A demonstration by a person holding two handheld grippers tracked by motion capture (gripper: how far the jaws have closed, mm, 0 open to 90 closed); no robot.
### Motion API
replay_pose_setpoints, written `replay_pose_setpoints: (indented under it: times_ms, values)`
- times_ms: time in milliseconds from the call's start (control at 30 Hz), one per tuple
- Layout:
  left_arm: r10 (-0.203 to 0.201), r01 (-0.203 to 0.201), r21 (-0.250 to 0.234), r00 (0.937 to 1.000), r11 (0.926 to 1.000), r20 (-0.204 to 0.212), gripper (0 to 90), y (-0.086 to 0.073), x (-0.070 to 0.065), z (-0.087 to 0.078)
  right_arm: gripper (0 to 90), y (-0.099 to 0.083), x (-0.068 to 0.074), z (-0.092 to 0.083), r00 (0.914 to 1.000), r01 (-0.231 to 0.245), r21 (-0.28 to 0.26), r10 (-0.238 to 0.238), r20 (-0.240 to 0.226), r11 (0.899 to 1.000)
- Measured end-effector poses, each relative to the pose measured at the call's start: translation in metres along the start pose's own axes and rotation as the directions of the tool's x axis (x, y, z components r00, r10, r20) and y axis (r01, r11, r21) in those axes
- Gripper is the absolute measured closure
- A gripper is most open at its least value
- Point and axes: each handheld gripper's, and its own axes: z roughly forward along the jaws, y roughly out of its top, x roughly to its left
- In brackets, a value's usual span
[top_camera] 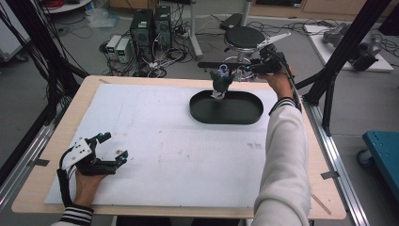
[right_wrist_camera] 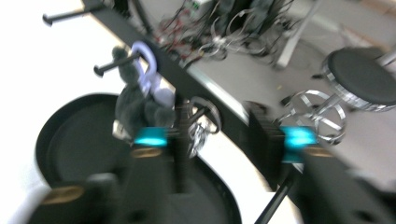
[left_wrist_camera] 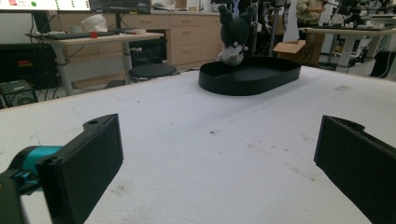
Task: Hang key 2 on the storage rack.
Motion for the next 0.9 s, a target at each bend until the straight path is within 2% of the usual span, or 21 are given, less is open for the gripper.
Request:
replay_pose_setpoints:
  times_ms: [33, 67, 100, 167, 233, 300, 367, 433, 467, 567, 600, 667, 700, 800, 833, 867, 900]
  values:
    - [0.0, 0.0, 0.0, 1.0, 1.0, 0.0, 1.7, 0.0, 0.0, 0.0, 32.2, 0.001, 0.002, -0.001, 0.9996, -0.006, -0.027, 0.007, 0.028, 1.0]
    - [0.001, -0.001, 0.0, 1.0, 1.0, 0.001, 1.7, 0.0, 0.0, 0.0, 17.9, 0.002, 0.003, -0.001, 0.9992, -0.013, -0.049, 0.015, 0.037, 0.999]
    - [0.002, -0.002, -0.001, 1.0, 1.0, 0.001, 1.8, 0.0, 0.0, 0.0, 7.5, 0.003, 0.005, -0.001, 0.9993, -0.022, -0.067, 0.024, 0.029, 0.997]
    - [0.003, -0.003, 0.002, 1.0, 1.0, 0.001, 1.7, 0.0, 0.0, 0.0, 0.5, 0.003, 0.008, -0.004, 0.9986, -0.051, -0.123, 0.05, -0.019, 0.991]
    - [0.0, 0.0, 0.001, 1.0, 1.0, 0.001, 1.7, 0.0, 0.0, 0.0, 0.5, 0.004, 0.011, -0.009, 0.9943, -0.097, -0.174, 0.088, -0.06, 0.98]
    - [0.0, 0.0, 0.0, 1.0, 1.0, 0.0, 1.7, 0.0, 0.0, 0.0, 0.5, 0.005, 0.012, -0.016, 0.9898, -0.131, -0.203, 0.117, -0.081, 0.97]
    - [0.0, 0.0, 0.001, 1.0, 1.0, 0.001, 1.7, 0.0, 0.0, 0.0, 0.5, 0.007, 0.015, -0.025, 0.9839, -0.162, -0.236, 0.139, -0.113, 0.958]
    - [-0.003, 0.003, 0.0, 1.0, 1.0, 0.001, 1.7, 0.0, 0.0, 0.0, 0.5, 0.009, 0.019, -0.032, 0.9799, -0.18, -0.251, 0.151, -0.13, 0.951]
    - [-0.003, 0.003, 0.0, 1.0, 1.0, 0.002, 1.7, 0.0, 0.0, 0.0, 0.5, 0.009, 0.022, -0.036, 0.979, -0.182, -0.253, 0.15, -0.138, 0.95]
    - [-0.003, 0.003, 0.0, 1.0, 1.0, 0.003, 1.7, 0.0, 0.0, 0.0, 0.6, 0.003, 0.035, -0.052, 0.9818, -0.177, -0.326, 0.144, -0.124, 0.929]
    - [-0.003, 0.003, 0.0, 1.0, 1.0, 0.003, 1.7, 0.0, 0.001, 0.0, 0.6, -0.001, 0.038, -0.056, 0.9816, -0.181, -0.336, 0.149, -0.119, 0.924]
    - [-0.005, 0.005, -0.001, 1.0, 1.0, 0.003, 1.7, 0.0, 0.001, 0.0, 0.6, -0.009, 0.044, -0.063, 0.9821, -0.182, -0.347, 0.153, -0.11, 0.92]
    - [-0.005, 0.005, -0.001, 1.0, 1.0, 0.003, 1.7, 0.0, 0.001, 0.0, 0.5, -0.014, 0.048, -0.068, 0.9841, -0.174, -0.344, 0.15, -0.095, 0.923]
    - [-0.006, 0.006, -0.002, 1.0, 1.0, 0.004, 1.7, 0.0, 0.001, 0.0, 0.6, -0.026, 0.06, -0.078, 0.9878, -0.153, -0.36, 0.133, -0.081, 0.92]
    - [-0.005, 0.005, -0.002, 1.0, 1.0, 0.004, 1.7, 0.0, 0.001, 0.0, 0.5, -0.032, 0.067, -0.083, 0.9897, -0.142, -0.38, 0.125, -0.071, 0.914]
    - [-0.003, 0.003, -0.001, 1.0, 1.0, 0.004, 1.7, 0.0, 0.001, 0.0, 0.6, -0.037, 0.073, -0.086, 0.9922, -0.123, -0.385, 0.108, -0.062, 0.915]
    - [-0.003, 0.003, -0.001, 1.0, 1.0, 0.004, 1.7, 0.0, 0.001, 0.0, 0.6, -0.043, 0.08, -0.089, 0.9933, -0.115, -0.401, 0.099, -0.059, 0.909]
